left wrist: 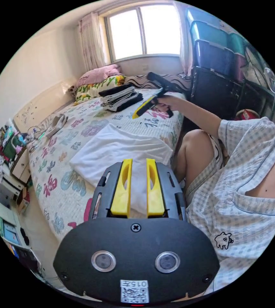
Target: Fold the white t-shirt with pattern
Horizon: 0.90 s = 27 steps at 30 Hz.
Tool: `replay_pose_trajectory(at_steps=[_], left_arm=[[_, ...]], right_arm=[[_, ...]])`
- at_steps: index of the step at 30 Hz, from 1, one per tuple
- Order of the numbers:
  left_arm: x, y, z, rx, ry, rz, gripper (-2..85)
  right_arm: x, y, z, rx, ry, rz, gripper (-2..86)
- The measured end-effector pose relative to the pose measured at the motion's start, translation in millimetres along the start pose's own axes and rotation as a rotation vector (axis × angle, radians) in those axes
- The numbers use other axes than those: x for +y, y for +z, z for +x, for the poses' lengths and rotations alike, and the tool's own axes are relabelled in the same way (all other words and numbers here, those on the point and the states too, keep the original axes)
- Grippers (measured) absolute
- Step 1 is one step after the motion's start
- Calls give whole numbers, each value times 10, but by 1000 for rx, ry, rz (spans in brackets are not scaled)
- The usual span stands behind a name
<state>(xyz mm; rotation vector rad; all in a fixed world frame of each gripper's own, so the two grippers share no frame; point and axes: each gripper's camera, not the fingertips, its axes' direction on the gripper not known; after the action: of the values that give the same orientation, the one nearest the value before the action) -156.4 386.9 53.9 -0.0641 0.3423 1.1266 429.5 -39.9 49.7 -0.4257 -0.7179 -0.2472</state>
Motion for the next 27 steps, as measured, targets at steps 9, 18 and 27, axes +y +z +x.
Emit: replay_pose_trajectory(at_steps=[9,18,27], left_arm=[[-492,1210,434,-27,315,-204,83],[-575,1033,194,-58,302,-146,69],[-768,188,-717,201,148,-26,92]], right_arm=[[-550,542,585,-88,108,4,51],[-753,607,823,-15,168,-16,4],[-558,117,1194,-50,302,120,80]])
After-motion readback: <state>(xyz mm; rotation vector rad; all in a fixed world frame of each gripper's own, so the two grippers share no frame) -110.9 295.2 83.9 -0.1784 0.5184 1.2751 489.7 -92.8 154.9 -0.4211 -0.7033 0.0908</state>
